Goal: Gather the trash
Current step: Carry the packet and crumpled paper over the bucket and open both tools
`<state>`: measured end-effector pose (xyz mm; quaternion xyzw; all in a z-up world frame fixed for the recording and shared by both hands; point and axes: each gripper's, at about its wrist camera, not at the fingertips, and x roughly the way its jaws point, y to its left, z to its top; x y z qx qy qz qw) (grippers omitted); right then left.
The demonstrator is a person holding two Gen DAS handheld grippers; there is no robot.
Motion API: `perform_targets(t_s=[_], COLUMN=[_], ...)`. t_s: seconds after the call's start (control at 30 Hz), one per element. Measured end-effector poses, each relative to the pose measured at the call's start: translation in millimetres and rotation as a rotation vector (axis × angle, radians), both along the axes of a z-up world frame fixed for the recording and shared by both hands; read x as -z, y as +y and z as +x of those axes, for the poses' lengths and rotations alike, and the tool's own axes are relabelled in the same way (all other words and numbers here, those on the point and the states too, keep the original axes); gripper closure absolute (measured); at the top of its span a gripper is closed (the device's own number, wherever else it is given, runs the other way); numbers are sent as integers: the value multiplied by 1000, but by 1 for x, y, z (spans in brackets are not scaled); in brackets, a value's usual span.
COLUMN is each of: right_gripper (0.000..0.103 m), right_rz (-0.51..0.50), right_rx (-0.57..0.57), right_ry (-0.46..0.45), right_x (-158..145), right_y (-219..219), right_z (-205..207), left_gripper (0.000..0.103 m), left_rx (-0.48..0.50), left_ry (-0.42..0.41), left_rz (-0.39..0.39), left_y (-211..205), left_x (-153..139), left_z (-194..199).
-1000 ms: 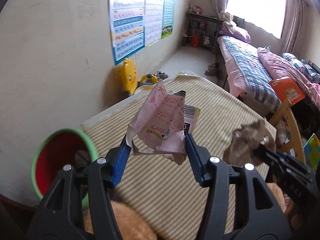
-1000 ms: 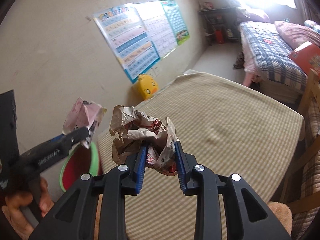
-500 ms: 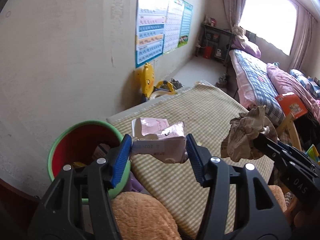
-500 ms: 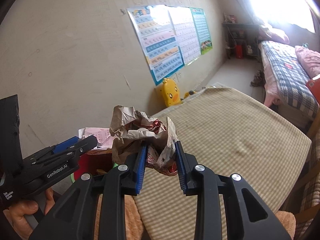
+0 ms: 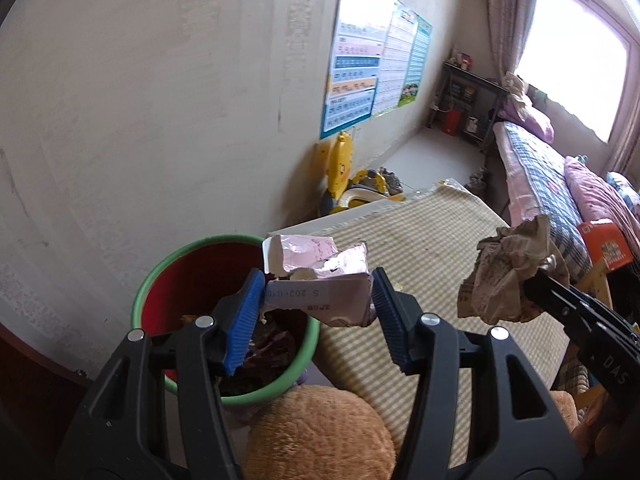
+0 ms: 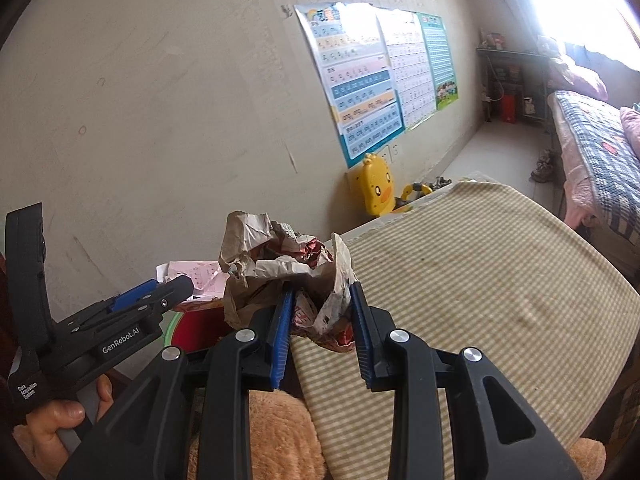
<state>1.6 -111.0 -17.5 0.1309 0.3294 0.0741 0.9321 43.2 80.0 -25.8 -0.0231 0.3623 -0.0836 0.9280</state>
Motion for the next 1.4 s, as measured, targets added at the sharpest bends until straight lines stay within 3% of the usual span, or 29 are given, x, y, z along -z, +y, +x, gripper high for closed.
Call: perform_targets(t_s=[0.47, 1.0, 1.07, 1.17, 1.23, 1.33, 1.4], right_gripper=[76, 74, 71, 54, 41, 36, 32], right_rz=[-18, -74, -83, -73, -62, -39, -31], right_rx=[-107, -223, -233, -244, -233, -197, -172], right_ry=[49, 148, 154, 158, 156, 155, 135], right_x=[13, 50, 54, 61, 64, 62, 55], right_y=[44, 109, 116, 120, 118, 107, 96], right_z=[34, 102, 109, 115, 114, 108, 101], left_gripper=[50, 50, 50, 49, 37, 23, 21], left_rx=[-84, -189, -197, -224, -235, -251, -252], left_ry=[43, 181, 194, 208, 212, 199, 181], left_rz=[2, 11, 13, 6, 0, 1, -7], left_y=[41, 97, 97, 104, 106, 106, 102], left_x=[19, 73, 78, 85, 87, 84, 77], left_z=[15, 50, 53, 56, 57, 54, 51])
